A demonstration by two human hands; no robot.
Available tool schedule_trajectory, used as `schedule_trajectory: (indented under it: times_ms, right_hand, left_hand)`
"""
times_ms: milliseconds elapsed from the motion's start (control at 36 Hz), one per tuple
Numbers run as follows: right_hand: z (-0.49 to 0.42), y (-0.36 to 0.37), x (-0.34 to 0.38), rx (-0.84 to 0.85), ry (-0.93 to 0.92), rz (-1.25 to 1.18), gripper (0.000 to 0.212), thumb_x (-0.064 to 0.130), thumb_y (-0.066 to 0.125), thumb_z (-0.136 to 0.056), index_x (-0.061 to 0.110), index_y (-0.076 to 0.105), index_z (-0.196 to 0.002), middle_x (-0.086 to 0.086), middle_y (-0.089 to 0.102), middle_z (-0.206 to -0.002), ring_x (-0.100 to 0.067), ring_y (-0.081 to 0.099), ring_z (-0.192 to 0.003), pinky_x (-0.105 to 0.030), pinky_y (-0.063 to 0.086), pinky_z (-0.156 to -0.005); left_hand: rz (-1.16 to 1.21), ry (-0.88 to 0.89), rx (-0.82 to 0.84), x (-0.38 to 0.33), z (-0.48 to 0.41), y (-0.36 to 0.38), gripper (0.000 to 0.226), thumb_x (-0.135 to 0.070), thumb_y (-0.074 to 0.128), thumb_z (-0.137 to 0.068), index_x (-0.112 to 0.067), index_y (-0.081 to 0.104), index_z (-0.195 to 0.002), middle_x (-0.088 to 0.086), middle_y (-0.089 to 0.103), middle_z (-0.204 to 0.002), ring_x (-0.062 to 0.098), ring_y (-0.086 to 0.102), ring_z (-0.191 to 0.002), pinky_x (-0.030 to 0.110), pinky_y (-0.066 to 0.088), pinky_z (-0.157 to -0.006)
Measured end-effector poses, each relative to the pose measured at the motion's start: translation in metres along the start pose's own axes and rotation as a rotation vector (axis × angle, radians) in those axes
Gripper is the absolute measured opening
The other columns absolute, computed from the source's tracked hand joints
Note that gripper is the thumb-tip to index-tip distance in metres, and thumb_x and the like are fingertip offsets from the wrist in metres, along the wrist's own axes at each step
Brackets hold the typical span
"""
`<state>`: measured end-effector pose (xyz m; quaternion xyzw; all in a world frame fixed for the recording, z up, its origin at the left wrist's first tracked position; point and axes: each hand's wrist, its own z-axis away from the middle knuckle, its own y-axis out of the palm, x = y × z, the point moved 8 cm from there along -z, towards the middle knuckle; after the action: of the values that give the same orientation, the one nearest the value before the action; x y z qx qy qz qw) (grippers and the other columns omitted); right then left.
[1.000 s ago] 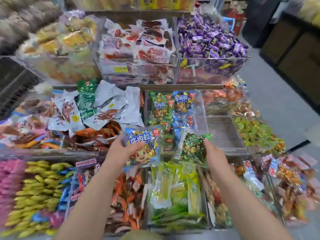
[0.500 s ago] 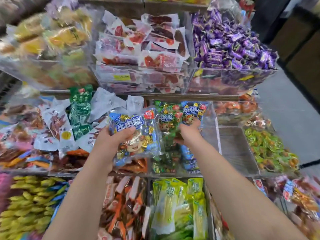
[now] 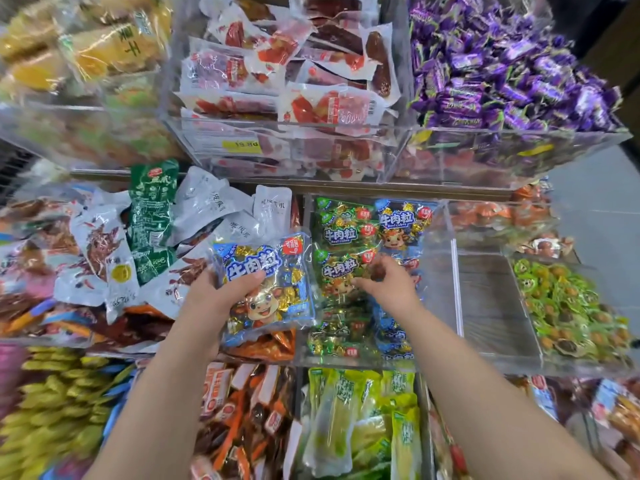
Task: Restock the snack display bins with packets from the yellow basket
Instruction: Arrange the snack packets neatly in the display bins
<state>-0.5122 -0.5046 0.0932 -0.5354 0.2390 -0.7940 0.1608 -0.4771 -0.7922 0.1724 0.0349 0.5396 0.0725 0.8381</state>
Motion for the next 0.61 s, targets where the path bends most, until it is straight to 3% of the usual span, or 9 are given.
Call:
schedule_trajectory:
  times_ms: [56,139,194,278,333,389,417,500,611]
  right_hand:
    - [0.001,-0.004,0.0,-0.055,0.002,-0.085,0.043,0.039,0.077,-0.074,0.021,0.049,-0.101,0.013,0.055,-0.089,-0.017,0.055,-0.09,-0.017,0.039,-0.063]
    - [-0.001,-0.015,0.004,-0.137,0.006,-0.117,0.047,0.042,0.075,-0.076,0.018,0.049,-0.108,0.015,0.056,-0.097,-0.018,0.056,-0.1,-0.019,0.041,-0.068]
    - [-0.008,-0.012,0.012,-0.098,-0.038,-0.053,0.042,0.039,0.073,-0.079,0.019,0.052,-0.108,0.009,0.059,-0.1,-0.019,0.058,-0.101,-0.017,0.04,-0.068]
    - [-0.02,-0.004,0.023,-0.066,-0.036,0.125,0.052,0.045,0.073,-0.077,0.015,0.049,-0.112,-0.004,0.054,-0.111,-0.026,0.052,-0.112,-0.028,0.041,-0.079]
    - [-0.024,-0.002,0.028,-0.129,-0.002,0.194,0.081,0.05,0.078,-0.068,0.011,0.039,-0.128,-0.011,0.038,-0.131,-0.028,0.036,-0.126,-0.036,0.037,-0.097]
    - [-0.022,0.005,0.03,-0.151,0.034,0.016,0.111,0.041,0.085,-0.062,0.019,0.015,-0.146,-0.008,0.013,-0.149,-0.025,0.021,-0.137,-0.039,0.023,-0.113]
    - [-0.022,0.01,0.03,-0.157,0.033,-0.094,0.117,0.033,0.088,-0.06,0.022,0.01,-0.147,-0.005,0.011,-0.151,-0.024,0.02,-0.139,-0.04,0.02,-0.116]
    - [-0.017,0.021,0.028,-0.182,-0.032,-0.187,0.116,0.022,0.089,-0.061,0.024,0.012,-0.147,-0.003,0.029,-0.149,-0.021,0.031,-0.137,-0.043,0.027,-0.115]
    - [-0.018,0.024,0.024,-0.233,-0.066,-0.243,0.11,0.024,0.086,-0.066,0.03,0.011,-0.147,0.0,0.032,-0.15,-0.017,0.032,-0.138,-0.039,0.026,-0.115]
  left_hand:
    - [0.01,-0.004,-0.004,0.001,-0.001,-0.002,0.061,-0.02,0.089,-0.051,-0.022,0.06,-0.105,0.002,0.076,-0.09,0.022,0.074,-0.079,0.03,0.057,-0.061]
    - [0.029,-0.001,-0.004,0.001,-0.001,-0.005,0.047,-0.023,0.078,-0.059,-0.022,0.061,-0.102,0.003,0.076,-0.091,0.023,0.074,-0.08,0.033,0.057,-0.065]
    - [0.015,-0.002,-0.002,0.001,0.0,-0.005,0.048,-0.023,0.079,-0.058,-0.023,0.06,-0.102,0.003,0.076,-0.091,0.023,0.074,-0.08,0.035,0.056,-0.07]
    - [0.018,-0.02,-0.004,0.004,0.003,-0.004,0.055,-0.019,0.086,-0.054,-0.019,0.06,-0.102,0.003,0.076,-0.086,0.022,0.074,-0.075,0.035,0.056,-0.067]
    - [0.021,-0.034,0.001,0.007,0.006,-0.003,0.053,-0.023,0.08,-0.055,-0.016,0.06,-0.104,0.006,0.076,-0.086,0.023,0.073,-0.074,0.035,0.057,-0.064]
    - [0.018,-0.053,0.009,0.011,0.007,-0.002,0.058,-0.019,0.086,-0.056,-0.015,0.061,-0.108,0.009,0.075,-0.092,0.028,0.073,-0.08,0.042,0.057,-0.072]
    - [0.018,-0.06,0.014,0.012,0.008,-0.002,0.059,-0.017,0.086,-0.057,-0.015,0.061,-0.11,0.011,0.075,-0.096,0.032,0.072,-0.085,0.046,0.056,-0.078]
    - [0.014,-0.063,0.008,0.014,0.009,-0.004,0.051,-0.023,0.08,-0.059,-0.018,0.061,-0.107,0.011,0.075,-0.098,0.033,0.072,-0.088,0.049,0.054,-0.081]
    - [0.015,-0.071,0.018,0.014,0.008,-0.003,0.059,-0.023,0.089,-0.055,-0.019,0.06,-0.106,0.009,0.076,-0.092,0.029,0.074,-0.081,0.037,0.059,-0.061]
